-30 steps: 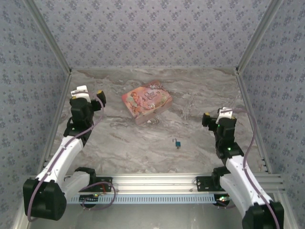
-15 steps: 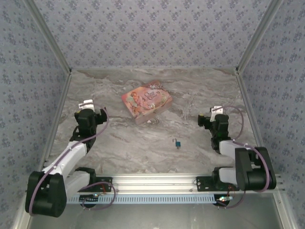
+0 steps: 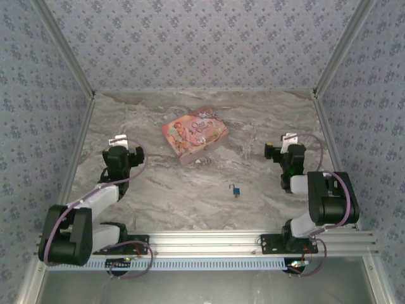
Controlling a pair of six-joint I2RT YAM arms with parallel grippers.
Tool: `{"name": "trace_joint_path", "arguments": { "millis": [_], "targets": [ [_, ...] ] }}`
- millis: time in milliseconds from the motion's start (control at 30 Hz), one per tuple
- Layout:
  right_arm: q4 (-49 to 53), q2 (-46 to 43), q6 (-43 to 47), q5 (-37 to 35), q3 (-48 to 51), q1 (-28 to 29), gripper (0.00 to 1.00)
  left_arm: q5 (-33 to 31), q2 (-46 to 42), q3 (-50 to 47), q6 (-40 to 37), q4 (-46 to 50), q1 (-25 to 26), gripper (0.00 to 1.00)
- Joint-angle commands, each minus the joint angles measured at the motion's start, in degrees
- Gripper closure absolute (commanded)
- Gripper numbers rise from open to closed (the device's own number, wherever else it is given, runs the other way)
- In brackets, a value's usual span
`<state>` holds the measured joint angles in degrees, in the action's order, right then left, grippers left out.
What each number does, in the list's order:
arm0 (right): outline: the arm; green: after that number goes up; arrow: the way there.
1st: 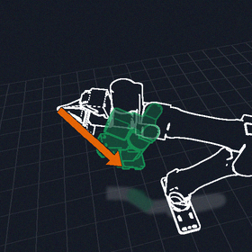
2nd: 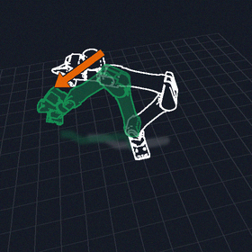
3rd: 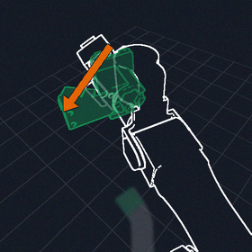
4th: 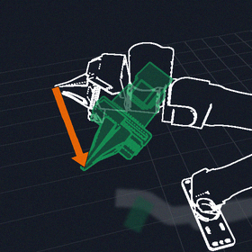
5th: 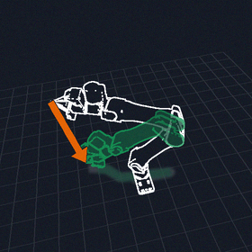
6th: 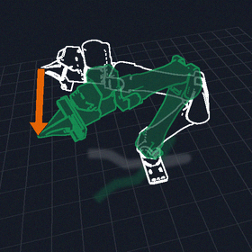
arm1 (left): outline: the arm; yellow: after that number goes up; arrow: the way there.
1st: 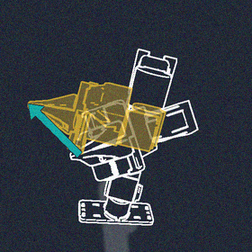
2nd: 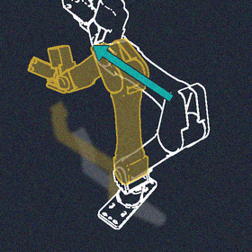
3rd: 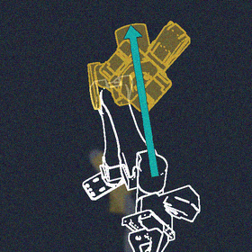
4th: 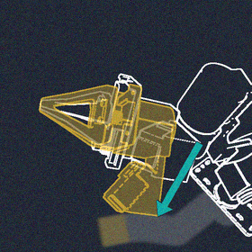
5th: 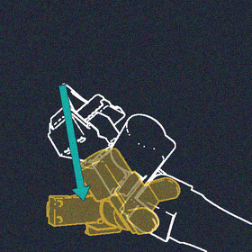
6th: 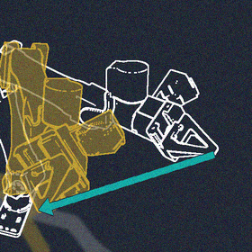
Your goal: Unlock the padlock with the key
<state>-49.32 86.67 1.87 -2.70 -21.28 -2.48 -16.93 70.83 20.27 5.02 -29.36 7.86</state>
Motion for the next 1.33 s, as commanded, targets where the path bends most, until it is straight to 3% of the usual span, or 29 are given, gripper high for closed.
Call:
{"name": "trace_joint_path", "arguments": {
  "millis": [0,167,333,367,433,533,1300],
  "targets": [
    [1.96,0.36,-1.89,1.24,-0.48,-0.27,0.0,3.41,3.72,0.83,-3.41,-7.28,-0.27,0.01],
    [1.95,0.41,-1.87,1.12,-0.52,-0.24,0.0,6.54,6.63,0.54,-8.26,-12.86,-1.52,0.01],
    [1.99,0.34,-1.87,0.94,-0.59,-0.2,0.0,11.58,17.15,-3.97,-5.57,-31.99,-6.23,0.0],
    [2.04,0.36,-1.87,0.99,-0.52,-0.16,0.0,11.86,17.72,-3.28,-5.73,-31.26,-6.29,0.01],
    [2.04,0.34,-1.83,0.94,-0.52,-0.16,0.0,12.44,15.86,0.61,-5.73,-20.96,-6.43,0.01],
    [2.12,0.42,-1.78,0.9,-0.61,-0.16,0.0,15.06,16.92,3.53,-3.06,-16.7,-9.33,0.01],
    [3.54,0.45,-0.47,0.76,-1.46,0.87,0.0,14.94,16.98,3.37,-3.12,-17.14,-9.29,0.01]
  ]
}}
